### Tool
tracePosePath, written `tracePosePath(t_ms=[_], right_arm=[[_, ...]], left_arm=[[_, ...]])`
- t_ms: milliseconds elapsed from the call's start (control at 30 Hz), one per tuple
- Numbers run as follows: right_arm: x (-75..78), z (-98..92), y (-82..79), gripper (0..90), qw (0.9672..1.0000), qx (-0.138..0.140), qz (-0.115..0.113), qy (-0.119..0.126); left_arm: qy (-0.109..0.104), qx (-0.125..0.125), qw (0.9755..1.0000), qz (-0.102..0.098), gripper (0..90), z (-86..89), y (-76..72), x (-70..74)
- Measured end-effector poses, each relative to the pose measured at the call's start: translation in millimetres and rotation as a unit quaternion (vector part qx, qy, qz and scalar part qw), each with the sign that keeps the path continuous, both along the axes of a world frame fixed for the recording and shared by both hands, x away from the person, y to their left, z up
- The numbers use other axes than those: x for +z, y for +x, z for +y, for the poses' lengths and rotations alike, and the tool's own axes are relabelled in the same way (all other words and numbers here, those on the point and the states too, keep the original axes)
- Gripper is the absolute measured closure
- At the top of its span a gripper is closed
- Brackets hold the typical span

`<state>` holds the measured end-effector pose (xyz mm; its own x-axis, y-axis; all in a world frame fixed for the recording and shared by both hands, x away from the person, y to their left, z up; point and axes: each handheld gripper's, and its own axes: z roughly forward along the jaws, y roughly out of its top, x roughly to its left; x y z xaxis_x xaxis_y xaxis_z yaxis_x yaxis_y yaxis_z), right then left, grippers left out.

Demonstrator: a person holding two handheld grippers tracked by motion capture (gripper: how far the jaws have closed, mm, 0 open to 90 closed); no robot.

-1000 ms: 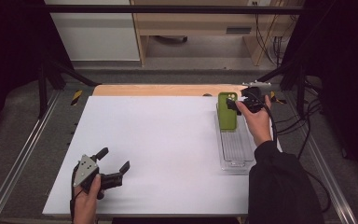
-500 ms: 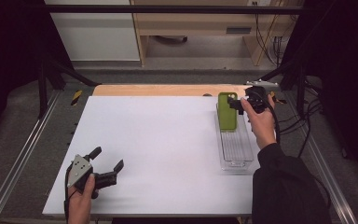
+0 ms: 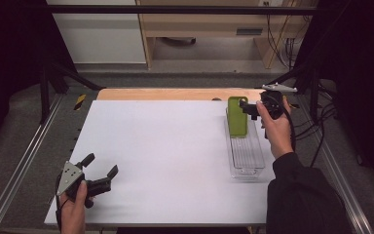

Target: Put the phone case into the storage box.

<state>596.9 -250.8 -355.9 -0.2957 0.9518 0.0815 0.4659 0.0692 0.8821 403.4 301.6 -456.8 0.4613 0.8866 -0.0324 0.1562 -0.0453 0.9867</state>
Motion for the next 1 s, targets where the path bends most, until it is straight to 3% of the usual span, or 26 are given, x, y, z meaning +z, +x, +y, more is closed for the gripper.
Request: tracePosePath(t_ms=[567, 1000], right_arm=[[6.2, -13.5, -18.2, 6.7, 0.9999, -0.005, -0.015, -0.005], [0.3, -23.8, -32.6, 6.7, 0.9997, 0.005, -0.016, -0.016]], left_arm=[[0.01, -0.007, 0.9999, 0.002, 2.6, -5.9, 0.6, -1.4], [0.012, -0.008, 0.9999, 0.002, 2.6, -7.2, 0.7, -1.7]])
